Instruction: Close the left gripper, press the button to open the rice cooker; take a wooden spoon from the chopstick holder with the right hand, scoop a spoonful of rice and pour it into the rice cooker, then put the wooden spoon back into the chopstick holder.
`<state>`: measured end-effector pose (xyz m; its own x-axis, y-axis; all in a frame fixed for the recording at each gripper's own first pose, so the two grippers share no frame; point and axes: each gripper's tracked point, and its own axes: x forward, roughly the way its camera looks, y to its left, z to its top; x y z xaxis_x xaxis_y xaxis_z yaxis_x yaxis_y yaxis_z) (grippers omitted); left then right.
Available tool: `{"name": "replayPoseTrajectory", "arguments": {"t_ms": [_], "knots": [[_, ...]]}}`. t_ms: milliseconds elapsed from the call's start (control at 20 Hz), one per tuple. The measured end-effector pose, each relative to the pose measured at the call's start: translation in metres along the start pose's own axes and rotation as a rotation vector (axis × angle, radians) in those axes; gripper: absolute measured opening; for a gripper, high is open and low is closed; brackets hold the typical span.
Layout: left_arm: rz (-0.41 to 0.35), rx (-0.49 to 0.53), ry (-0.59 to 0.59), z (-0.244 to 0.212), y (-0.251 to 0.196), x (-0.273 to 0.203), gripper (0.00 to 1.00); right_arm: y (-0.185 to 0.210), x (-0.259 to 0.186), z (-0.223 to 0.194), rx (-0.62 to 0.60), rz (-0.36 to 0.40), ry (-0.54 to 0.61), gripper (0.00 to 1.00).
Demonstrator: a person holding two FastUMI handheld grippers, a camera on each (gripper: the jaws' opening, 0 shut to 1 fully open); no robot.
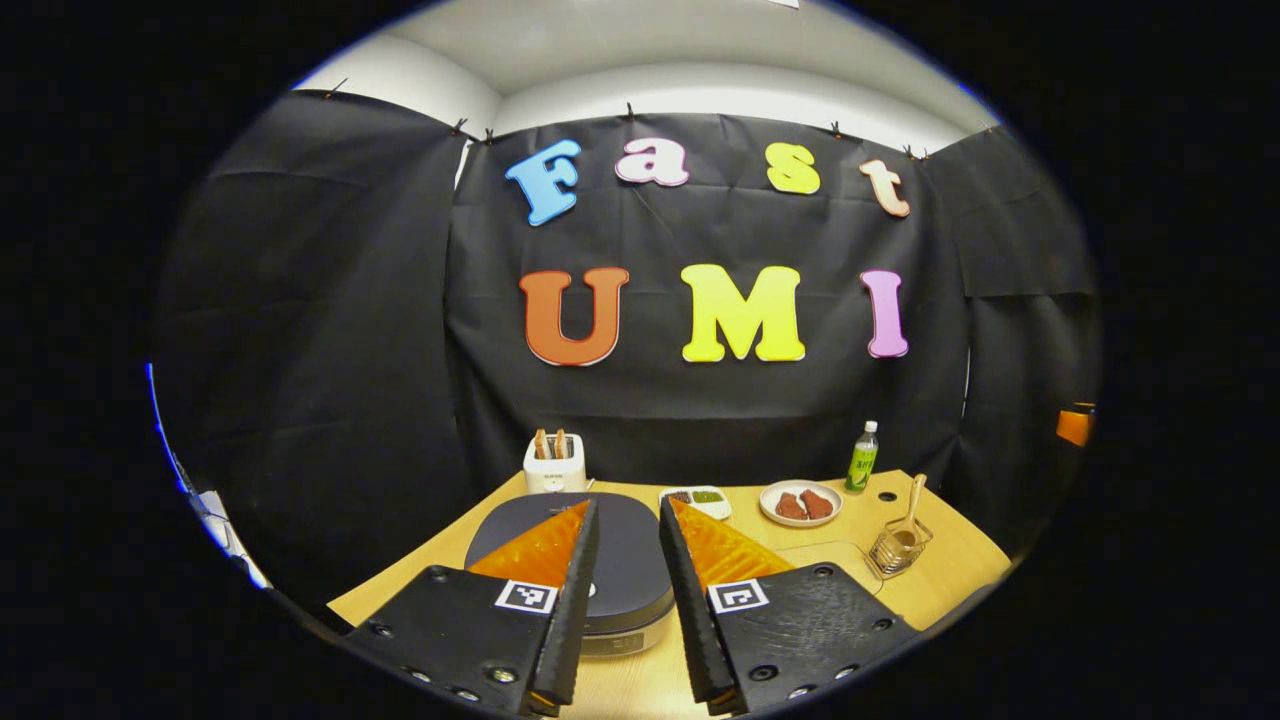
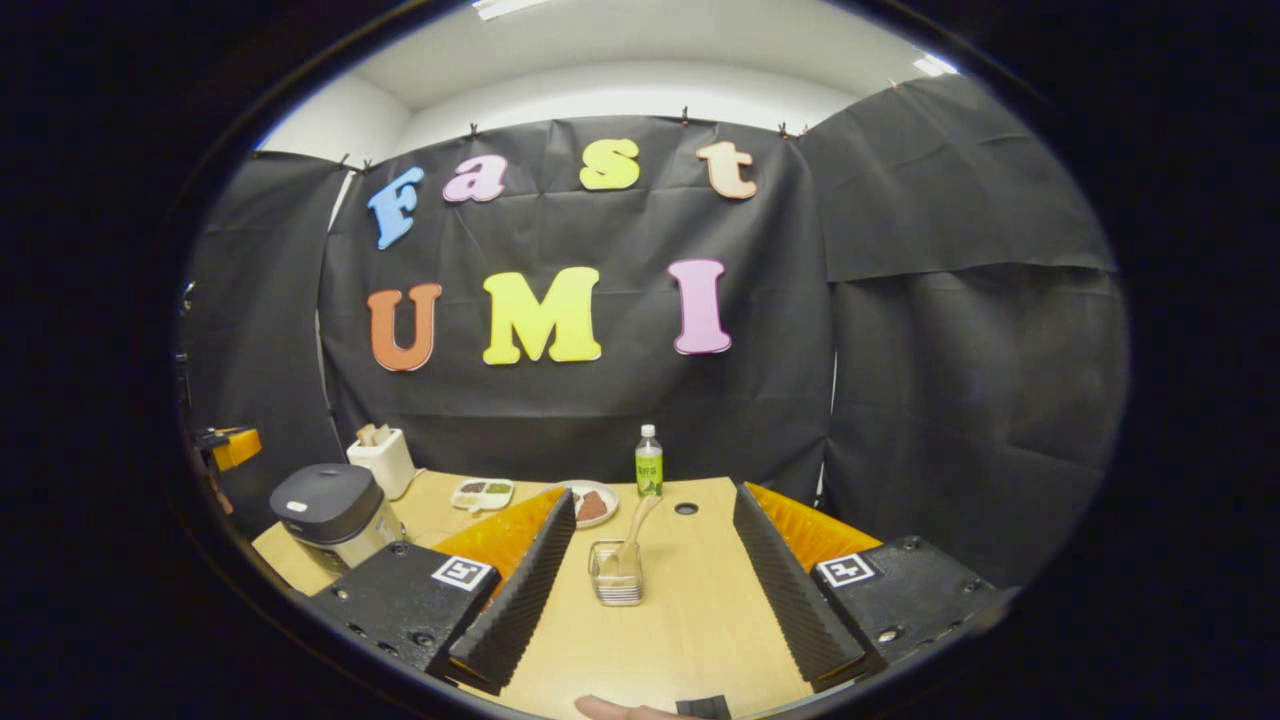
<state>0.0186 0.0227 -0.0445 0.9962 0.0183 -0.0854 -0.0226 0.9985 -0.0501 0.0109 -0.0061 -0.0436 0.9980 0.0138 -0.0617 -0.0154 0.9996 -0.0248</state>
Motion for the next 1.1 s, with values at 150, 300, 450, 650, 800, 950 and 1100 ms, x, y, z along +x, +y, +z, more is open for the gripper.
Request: {"name": "replayPoseTrajectory", "arguments": {"t_ms": [150,300,450,650,800,950,1100], "knots": [[-0.001,-0.01,0.06,-0.016,0.005,0.012,0.03,0.002,0.005,-0.009,-0.008,0.003,0.017,0.94],[0.003,-0.029,0.18,-0.049,0.011,0.024,0.0,0.001,0.011,-0.02,-0.015,0.0,0.04,1.0],[0.028,-0.051,0.296,-0.083,0.027,0.041,0.0,-0.001,0.016,-0.026,-0.013,-0.007,0.051,1.0],[0.058,-0.054,0.398,-0.121,0.039,0.06,0.0,-0.008,0.022,-0.036,-0.017,-0.018,0.069,1.0],[0.064,-0.025,0.403,-0.126,0.043,0.06,0.0,-0.01,0.025,-0.044,-0.028,-0.026,0.08,1.0],[0.081,-0.04,0.453,-0.133,0.045,0.061,0.0,-0.01,0.025,-0.046,-0.046,-0.027,0.085,0.94],[0.097,-0.056,0.478,-0.135,0.043,0.058,0.0,-0.007,0.023,-0.047,-0.041,-0.017,0.081,0.94]]}}
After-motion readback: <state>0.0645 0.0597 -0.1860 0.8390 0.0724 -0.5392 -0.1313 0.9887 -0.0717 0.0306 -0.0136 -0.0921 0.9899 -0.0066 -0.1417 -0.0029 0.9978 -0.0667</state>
